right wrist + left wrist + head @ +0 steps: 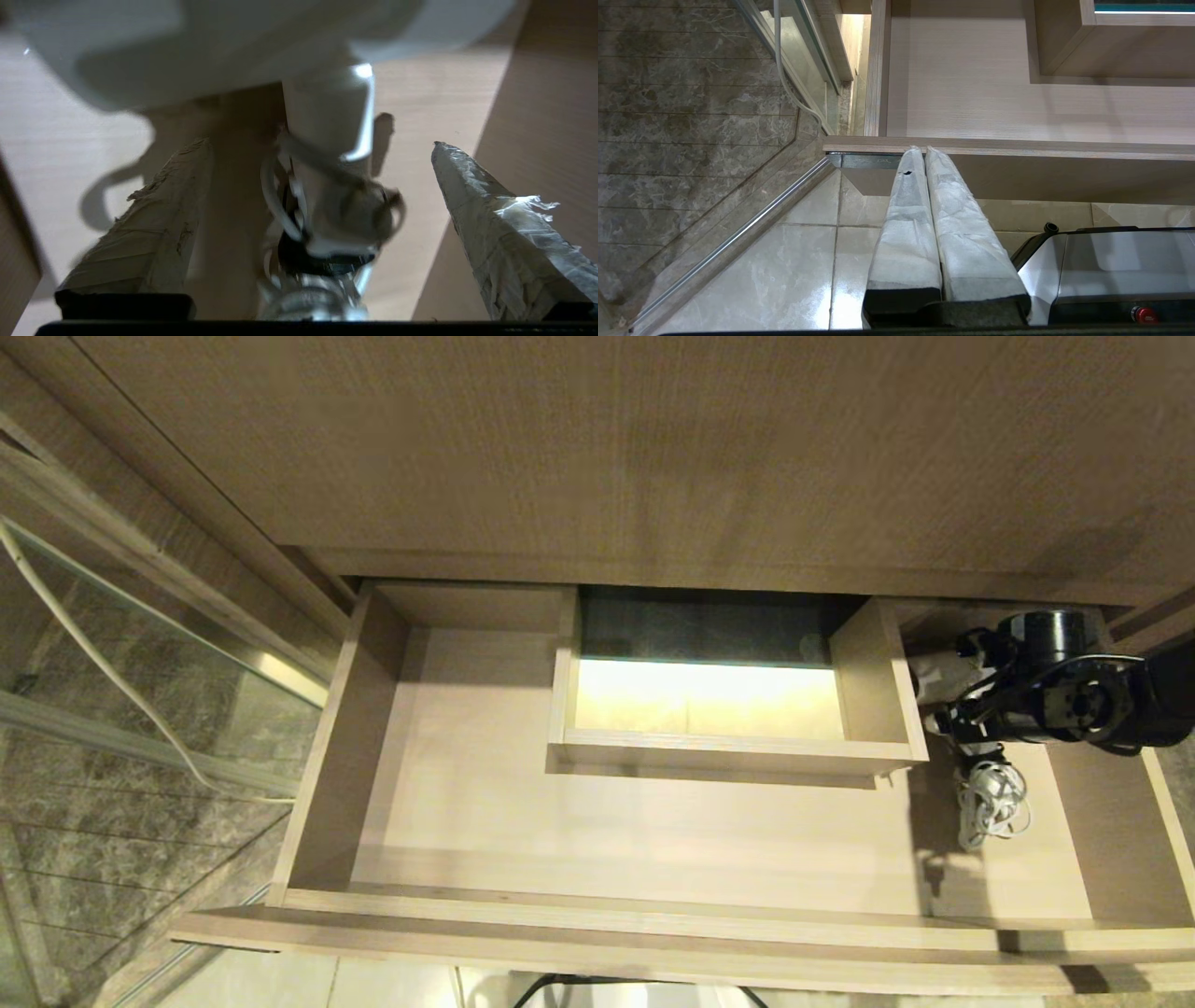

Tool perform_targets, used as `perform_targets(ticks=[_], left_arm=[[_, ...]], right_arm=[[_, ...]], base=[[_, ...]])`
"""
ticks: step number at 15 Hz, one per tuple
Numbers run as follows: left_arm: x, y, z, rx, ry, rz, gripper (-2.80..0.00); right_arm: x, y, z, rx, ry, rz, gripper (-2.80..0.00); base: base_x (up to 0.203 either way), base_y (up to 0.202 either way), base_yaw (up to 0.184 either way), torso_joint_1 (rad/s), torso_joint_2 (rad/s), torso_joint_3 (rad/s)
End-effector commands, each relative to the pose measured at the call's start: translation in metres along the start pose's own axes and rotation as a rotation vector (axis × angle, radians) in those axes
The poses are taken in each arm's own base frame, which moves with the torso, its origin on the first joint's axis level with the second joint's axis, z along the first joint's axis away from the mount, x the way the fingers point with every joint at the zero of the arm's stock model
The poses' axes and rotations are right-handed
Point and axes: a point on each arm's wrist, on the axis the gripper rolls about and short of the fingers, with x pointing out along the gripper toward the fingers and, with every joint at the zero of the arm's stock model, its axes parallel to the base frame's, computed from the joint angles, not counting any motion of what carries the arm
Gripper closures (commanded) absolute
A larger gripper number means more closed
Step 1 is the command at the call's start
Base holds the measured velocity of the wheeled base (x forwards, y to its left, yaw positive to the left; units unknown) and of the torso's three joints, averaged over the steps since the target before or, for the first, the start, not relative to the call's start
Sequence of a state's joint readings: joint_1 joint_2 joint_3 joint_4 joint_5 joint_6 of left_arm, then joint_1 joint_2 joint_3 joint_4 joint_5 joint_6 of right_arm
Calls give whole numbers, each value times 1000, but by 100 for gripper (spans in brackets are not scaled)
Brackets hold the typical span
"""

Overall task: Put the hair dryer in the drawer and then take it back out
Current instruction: Take the hairdryer out

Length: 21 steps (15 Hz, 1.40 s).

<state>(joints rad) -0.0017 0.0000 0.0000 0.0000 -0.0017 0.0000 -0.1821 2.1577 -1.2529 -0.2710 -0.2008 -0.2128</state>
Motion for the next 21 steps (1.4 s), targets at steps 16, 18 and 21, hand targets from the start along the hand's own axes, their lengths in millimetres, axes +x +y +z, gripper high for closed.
perform_targets(ticks=[16, 18, 21], left_arm=[[0, 0, 0, 0, 2, 0, 0], [0, 0, 0, -1, 0, 0, 0], [0, 0, 0, -1, 2, 0, 0]], right_arm=[[48, -3, -3, 7, -31, 29, 0], [45, -4, -2, 7, -31, 28, 0], [37, -6, 3, 16, -42, 26, 0]], base=[[0, 0, 0, 0, 0, 0], [0, 0, 0, 0, 0, 0], [0, 0, 0, 0, 0, 0]])
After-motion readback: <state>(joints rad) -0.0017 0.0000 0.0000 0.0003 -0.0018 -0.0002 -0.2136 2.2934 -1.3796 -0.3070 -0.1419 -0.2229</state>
